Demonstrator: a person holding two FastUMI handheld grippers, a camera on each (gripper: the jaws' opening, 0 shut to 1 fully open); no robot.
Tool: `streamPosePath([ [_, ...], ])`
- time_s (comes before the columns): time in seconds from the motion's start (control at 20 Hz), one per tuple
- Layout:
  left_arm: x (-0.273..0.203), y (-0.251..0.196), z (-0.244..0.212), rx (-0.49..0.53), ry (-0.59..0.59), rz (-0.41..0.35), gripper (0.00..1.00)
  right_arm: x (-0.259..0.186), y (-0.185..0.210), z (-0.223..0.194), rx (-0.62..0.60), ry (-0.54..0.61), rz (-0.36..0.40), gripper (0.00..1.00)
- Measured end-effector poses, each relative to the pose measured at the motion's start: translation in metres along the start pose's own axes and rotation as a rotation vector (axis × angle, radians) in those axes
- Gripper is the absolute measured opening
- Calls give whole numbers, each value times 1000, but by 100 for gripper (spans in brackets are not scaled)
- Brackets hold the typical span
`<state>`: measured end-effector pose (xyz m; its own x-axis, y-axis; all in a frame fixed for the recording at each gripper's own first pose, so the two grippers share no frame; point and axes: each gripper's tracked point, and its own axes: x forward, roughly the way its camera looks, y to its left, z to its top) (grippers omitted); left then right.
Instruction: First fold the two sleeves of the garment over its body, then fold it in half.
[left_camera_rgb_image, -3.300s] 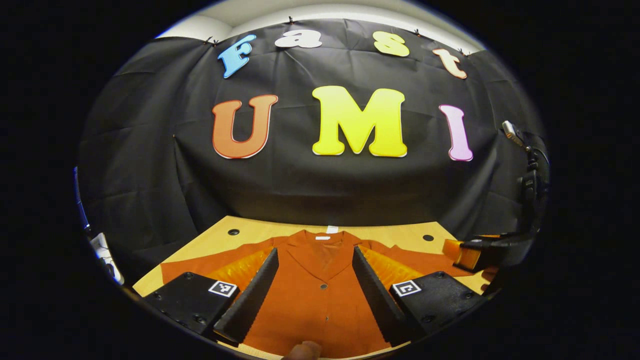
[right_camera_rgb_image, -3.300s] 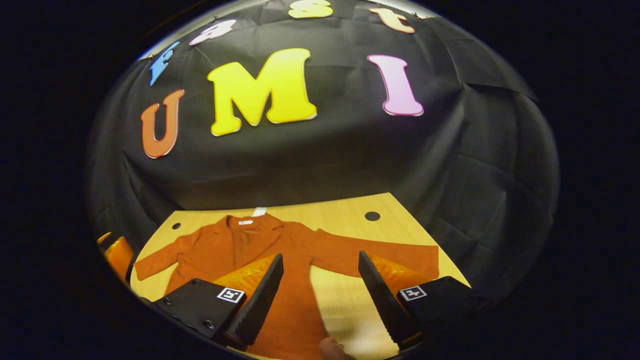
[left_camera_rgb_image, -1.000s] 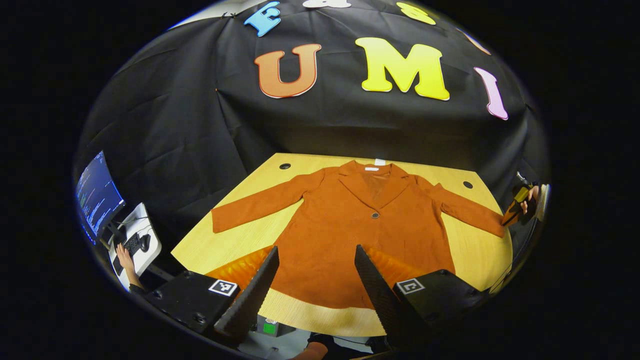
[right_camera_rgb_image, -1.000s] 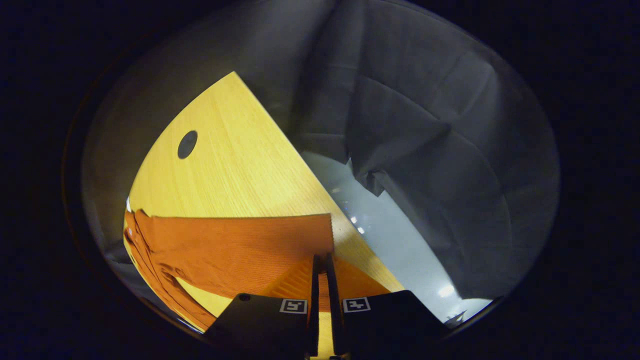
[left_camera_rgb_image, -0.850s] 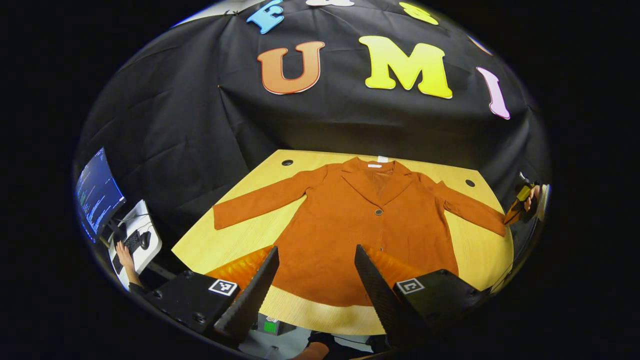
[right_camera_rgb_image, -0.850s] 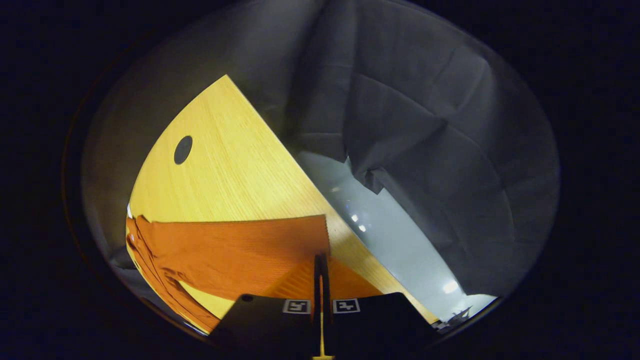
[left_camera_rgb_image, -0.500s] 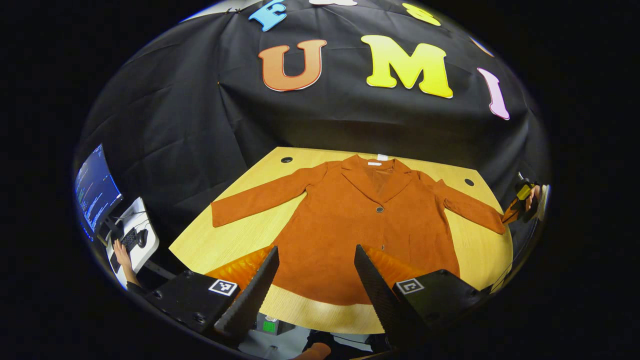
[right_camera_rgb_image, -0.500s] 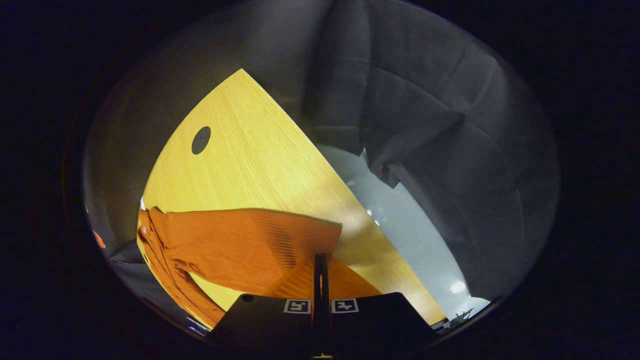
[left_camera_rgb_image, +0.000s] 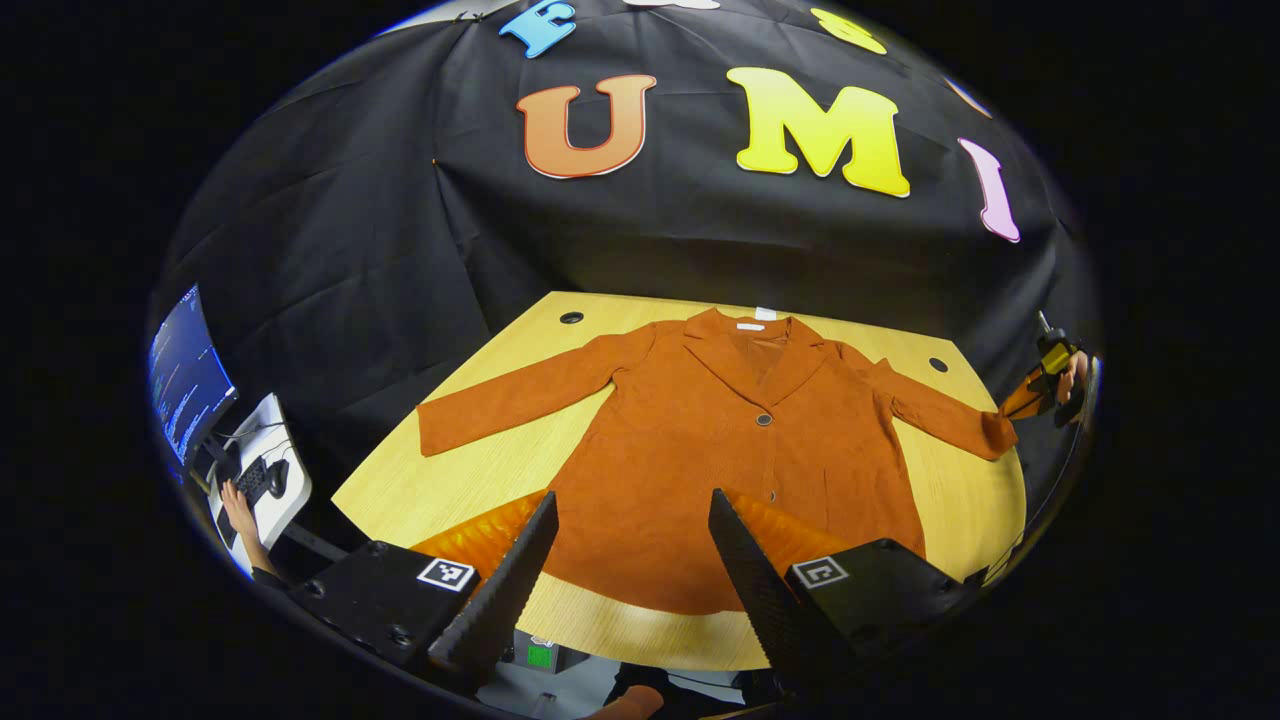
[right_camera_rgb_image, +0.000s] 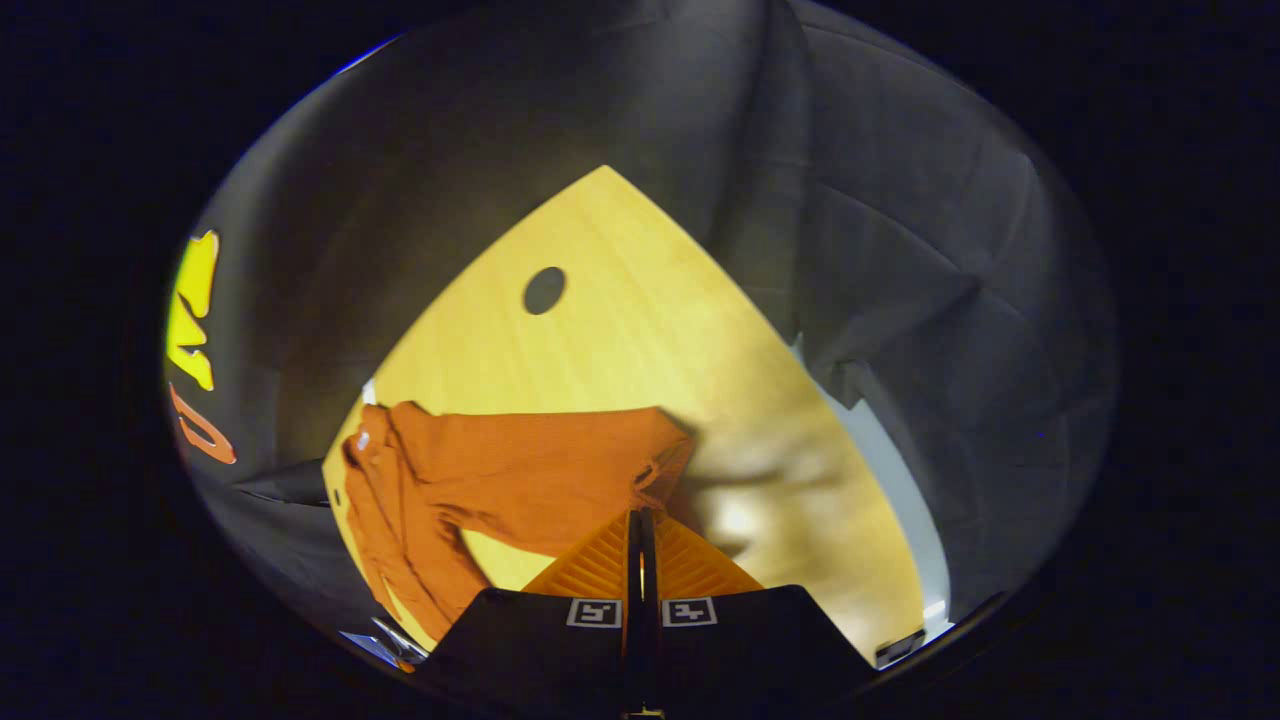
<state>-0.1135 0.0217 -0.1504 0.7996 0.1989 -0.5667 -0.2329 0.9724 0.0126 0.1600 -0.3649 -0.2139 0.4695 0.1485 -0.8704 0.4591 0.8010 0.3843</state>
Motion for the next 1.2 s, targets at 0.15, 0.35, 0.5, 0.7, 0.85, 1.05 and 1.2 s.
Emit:
streamPosePath([
  [0.15,4,7,-1,-5,4,-20,99,-11,56,-9,-42,-14,69,0],
  [0.35,13,26,-2,-26,5,-32,99,-15,119,-27,-90,-12,107,0],
  [0.5,22,45,-4,-23,6,-45,99,-18,168,-46,-127,1,136,0],
  [0.7,35,63,-19,-12,43,-93,99,-12,246,-76,-209,21,176,0],
  [0.85,47,77,-31,41,67,-122,99,0,312,-101,-261,37,201,0],
  [1.05,62,100,-62,12,153,-134,99,28,406,-148,-309,74,253,0],
  [1.2,67,121,-72,-11,184,-125,99,59,446,-191,-416,119,208,0],
])
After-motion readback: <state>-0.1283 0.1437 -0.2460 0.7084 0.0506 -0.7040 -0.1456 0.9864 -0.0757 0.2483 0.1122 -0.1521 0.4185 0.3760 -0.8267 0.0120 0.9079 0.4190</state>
